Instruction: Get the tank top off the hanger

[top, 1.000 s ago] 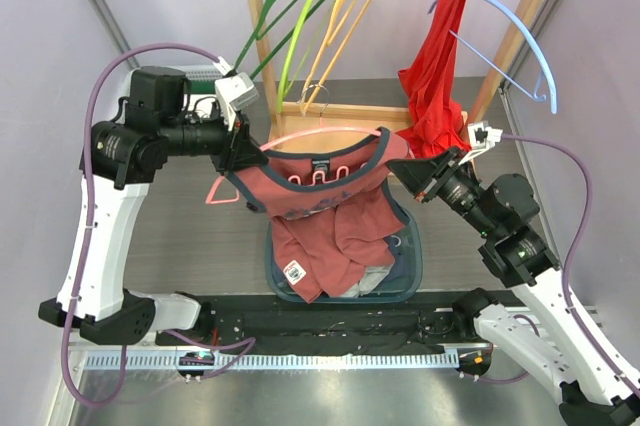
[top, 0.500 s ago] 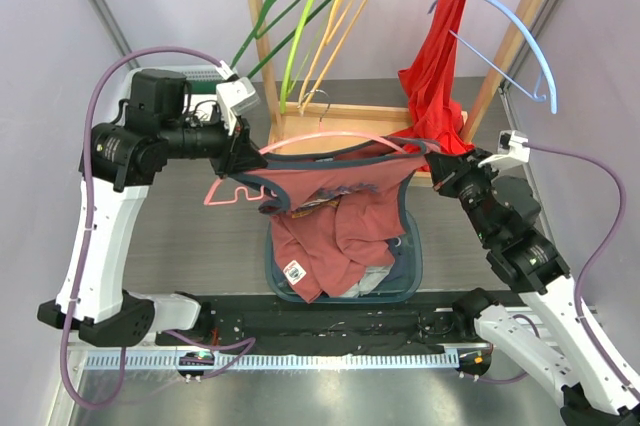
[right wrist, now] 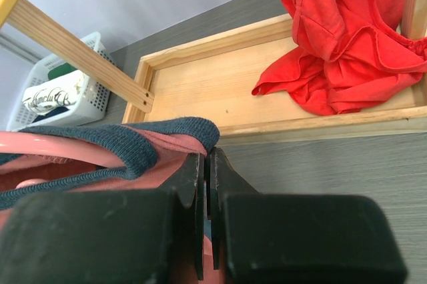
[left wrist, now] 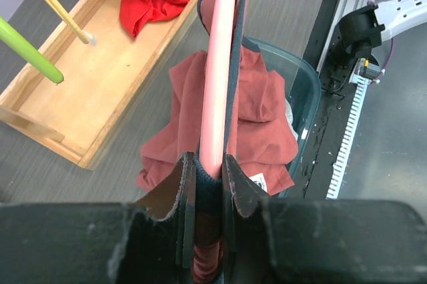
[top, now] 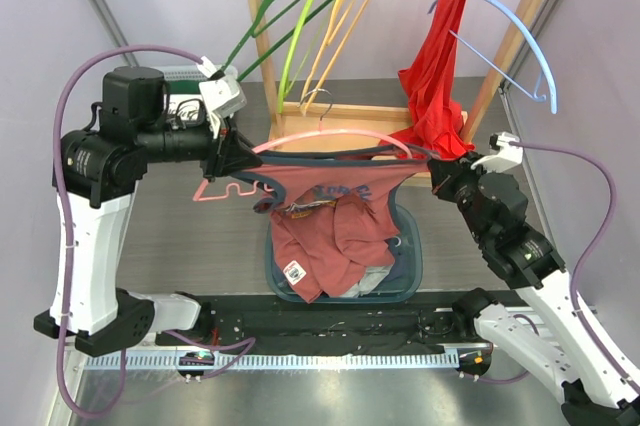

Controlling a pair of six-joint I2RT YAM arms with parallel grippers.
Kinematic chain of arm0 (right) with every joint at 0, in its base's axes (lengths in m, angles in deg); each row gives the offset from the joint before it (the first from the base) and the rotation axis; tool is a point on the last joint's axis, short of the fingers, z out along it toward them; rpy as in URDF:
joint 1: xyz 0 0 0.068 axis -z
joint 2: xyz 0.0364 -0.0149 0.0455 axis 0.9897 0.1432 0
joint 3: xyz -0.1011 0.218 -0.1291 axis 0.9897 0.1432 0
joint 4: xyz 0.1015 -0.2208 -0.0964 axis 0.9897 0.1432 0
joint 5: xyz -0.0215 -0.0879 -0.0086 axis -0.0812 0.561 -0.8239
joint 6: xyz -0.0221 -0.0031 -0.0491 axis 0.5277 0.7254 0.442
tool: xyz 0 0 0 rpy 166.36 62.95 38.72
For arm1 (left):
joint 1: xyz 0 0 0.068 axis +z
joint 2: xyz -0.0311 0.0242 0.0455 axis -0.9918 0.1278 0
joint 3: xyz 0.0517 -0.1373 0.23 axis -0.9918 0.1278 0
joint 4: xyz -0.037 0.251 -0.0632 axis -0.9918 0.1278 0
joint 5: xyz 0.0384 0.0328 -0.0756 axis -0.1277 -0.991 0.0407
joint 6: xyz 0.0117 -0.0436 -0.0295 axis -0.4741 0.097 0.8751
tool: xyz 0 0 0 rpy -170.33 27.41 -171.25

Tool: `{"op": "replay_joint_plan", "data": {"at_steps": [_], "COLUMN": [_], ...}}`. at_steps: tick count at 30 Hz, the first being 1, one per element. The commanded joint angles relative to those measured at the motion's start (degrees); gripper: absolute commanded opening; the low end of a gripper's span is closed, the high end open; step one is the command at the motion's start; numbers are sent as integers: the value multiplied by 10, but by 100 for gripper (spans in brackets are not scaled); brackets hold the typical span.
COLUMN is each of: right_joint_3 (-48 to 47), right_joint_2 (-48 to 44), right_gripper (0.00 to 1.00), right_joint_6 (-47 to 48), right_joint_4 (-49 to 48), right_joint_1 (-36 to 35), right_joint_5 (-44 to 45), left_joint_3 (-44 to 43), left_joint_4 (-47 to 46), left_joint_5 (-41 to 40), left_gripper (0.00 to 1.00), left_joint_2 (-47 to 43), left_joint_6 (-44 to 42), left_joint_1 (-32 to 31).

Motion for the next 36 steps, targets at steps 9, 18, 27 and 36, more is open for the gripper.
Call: {"op": "replay_joint_plan", "data": {"at_steps": [9,18,27,36], "right_joint_3": [50,96,65,-64], "right_joint_2": [-62,-40,-16,-66], "right_gripper": [1,1,37,66], "right_joint_6": [-1,-39,86,265], "right_joint_4": [93,50,-55,52], "right_joint_1": [11,11,11,11], "right_joint_5": [27,-68,-304,-542], "left_joint_3": [-76,-115,-76,-38], "left_joint_4": [-35,-54,-79,-1], "left_joint_5": [0,35,74,115], "left_gripper": [0,0,0,0], "left_joint_2": [17,33,40,42], "left_joint_6": [36,87,95,-91], "left_joint_1": [5,8,10,9]}}
